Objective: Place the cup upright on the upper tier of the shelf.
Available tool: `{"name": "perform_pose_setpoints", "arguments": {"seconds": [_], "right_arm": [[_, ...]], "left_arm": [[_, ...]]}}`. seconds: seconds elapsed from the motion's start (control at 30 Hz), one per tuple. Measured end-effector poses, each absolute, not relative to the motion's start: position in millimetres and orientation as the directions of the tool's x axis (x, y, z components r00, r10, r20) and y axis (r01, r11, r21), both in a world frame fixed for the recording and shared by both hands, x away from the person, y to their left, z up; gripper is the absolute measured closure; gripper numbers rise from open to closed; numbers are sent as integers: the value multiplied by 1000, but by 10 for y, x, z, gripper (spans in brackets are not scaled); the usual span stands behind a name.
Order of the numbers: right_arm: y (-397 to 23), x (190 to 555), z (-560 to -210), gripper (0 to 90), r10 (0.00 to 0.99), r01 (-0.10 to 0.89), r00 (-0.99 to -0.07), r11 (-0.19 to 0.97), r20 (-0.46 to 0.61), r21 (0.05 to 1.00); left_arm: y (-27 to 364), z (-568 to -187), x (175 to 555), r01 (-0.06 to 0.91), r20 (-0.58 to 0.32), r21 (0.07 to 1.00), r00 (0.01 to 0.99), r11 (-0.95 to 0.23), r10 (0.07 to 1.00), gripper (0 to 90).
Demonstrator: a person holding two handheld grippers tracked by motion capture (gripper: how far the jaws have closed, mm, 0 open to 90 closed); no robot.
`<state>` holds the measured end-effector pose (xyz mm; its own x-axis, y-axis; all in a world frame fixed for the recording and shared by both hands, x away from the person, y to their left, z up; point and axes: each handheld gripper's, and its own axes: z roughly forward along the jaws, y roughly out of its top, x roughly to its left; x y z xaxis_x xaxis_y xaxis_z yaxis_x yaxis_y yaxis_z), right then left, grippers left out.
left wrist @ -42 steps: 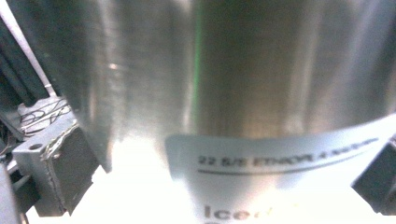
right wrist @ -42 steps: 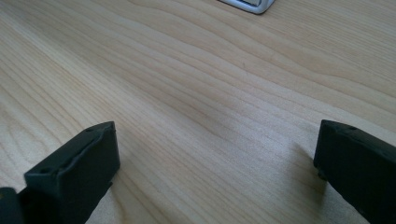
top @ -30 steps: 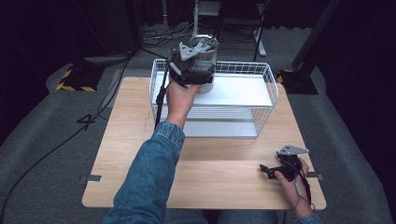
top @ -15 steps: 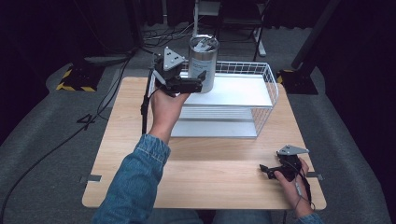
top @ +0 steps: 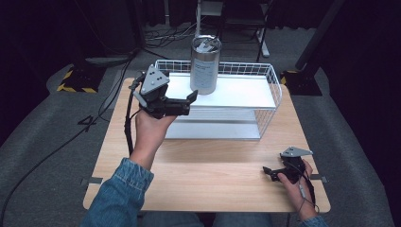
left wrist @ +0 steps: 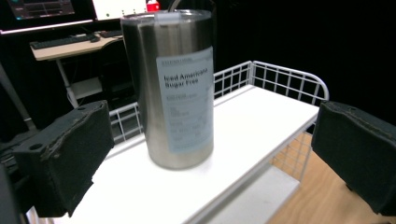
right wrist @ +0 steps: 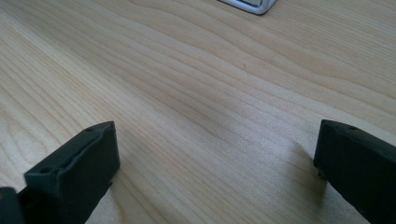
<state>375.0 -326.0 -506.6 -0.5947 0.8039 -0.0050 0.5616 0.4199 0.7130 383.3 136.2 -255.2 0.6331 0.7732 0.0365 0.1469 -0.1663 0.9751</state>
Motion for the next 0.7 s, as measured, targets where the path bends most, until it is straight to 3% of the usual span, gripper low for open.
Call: {"name": "perform_pose_setpoints", "arguments": {"seconds": [0.37,0.7], "right_arm": [[-3260,3750,-5067,6,804,561,-595,419,-4,714],[-3260,3750,-5067,7,804,561,-595,419,-4,714]], "left_arm": [[1787,-2875,3411,137,74,970,614,-199,786,0],[2078,-3441,3075,201,76,953,561,-225,825,0]]}}
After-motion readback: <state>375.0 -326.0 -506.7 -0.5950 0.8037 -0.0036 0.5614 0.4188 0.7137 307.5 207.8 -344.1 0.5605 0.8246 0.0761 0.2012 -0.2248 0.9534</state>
